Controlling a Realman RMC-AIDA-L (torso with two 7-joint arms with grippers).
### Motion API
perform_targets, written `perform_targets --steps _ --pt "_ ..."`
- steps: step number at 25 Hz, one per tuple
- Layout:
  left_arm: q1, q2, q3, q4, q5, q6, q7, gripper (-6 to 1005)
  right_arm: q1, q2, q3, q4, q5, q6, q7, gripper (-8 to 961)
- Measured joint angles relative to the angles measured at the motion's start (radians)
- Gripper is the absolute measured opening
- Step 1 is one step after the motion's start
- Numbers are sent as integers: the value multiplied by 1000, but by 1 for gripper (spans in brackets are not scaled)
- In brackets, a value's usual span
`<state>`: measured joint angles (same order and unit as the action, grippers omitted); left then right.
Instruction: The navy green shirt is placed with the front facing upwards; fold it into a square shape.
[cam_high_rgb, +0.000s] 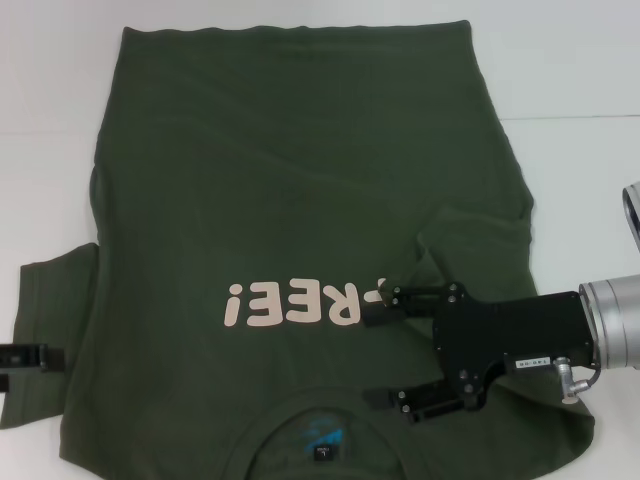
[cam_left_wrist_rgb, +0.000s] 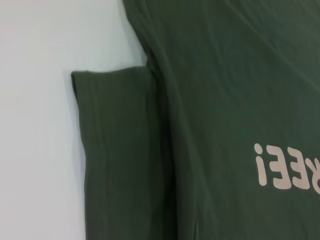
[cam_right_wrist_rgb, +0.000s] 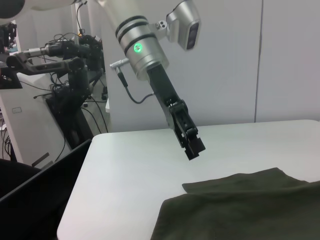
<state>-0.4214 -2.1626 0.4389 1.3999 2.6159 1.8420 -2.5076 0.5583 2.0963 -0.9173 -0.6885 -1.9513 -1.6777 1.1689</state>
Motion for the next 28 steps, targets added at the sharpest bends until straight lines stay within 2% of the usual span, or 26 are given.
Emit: perform_targets --steps 4,14,28 --pt "-8 8 -37 -67 2 -20 44 771 4 1 0 2 1 3 0 883" --pt "-10 19 -72 -143 62 -72 87 766 14 2 0 38 22 18 0 883" --pt "-13 24 -93 -186 86 -134 118 758 23 2 -2 47 25 23 -2 884"
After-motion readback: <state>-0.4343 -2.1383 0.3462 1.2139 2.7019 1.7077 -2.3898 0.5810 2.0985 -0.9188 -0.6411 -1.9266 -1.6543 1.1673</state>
